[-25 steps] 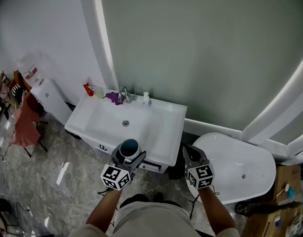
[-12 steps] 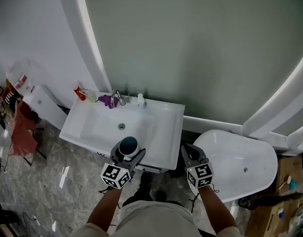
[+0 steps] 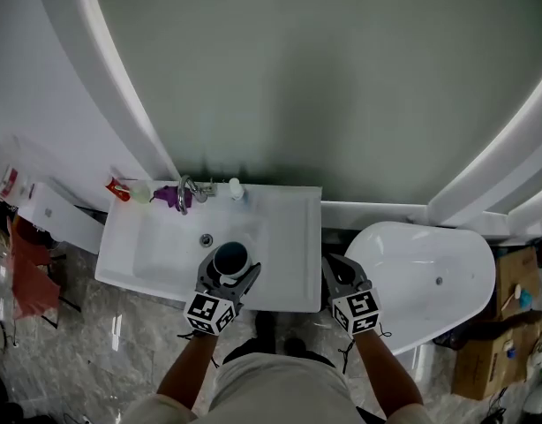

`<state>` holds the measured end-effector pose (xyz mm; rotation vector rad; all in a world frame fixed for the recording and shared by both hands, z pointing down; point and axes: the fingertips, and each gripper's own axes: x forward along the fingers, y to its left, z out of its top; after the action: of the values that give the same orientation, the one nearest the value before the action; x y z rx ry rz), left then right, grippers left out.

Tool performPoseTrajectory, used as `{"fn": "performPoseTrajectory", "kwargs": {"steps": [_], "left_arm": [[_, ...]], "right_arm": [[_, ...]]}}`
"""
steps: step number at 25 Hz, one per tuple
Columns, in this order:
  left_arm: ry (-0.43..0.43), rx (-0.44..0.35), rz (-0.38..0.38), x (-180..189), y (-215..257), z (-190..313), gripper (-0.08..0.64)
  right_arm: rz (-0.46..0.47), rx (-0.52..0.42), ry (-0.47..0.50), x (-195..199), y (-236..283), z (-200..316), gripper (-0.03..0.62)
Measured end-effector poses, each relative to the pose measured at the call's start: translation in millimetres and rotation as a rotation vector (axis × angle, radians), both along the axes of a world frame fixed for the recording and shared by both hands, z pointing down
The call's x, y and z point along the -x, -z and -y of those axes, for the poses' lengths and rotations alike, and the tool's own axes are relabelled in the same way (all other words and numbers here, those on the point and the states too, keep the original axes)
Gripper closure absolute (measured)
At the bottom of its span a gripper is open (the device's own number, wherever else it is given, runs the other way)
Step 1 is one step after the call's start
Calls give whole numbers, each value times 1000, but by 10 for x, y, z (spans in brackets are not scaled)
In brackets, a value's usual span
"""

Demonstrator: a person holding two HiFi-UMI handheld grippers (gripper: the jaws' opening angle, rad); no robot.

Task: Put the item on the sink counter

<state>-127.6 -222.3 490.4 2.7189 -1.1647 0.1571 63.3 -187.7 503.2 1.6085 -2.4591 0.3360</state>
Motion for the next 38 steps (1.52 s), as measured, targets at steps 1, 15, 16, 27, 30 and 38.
{"fn": "performPoseTrajectory", "kwargs": {"steps": [1,15,16,27,30,38], "left_arm": [[-15,-4,7,-25,-24,78,179],[-215,2,40,-505,-671,1086,179],[-226,4,42,-555,-729,1149,179],[-276,11,65,-1155,-1415,1697,179],[-266,15,79,-1293,-1636,1857,179],[-243,48,136,-1556,-2248,2134,179]], "right_arm": [[-2,2,-10,1,-19,48,586],[-21,80,-140,40,-513,580,586],[-21,88,-151,27,-550,608,586],[-16,163,-206,-202,-1011,894,586],[-12,171,-200,-250,-1138,1017,586],[16,205,-197,-354,-1508,1233,586]]}}
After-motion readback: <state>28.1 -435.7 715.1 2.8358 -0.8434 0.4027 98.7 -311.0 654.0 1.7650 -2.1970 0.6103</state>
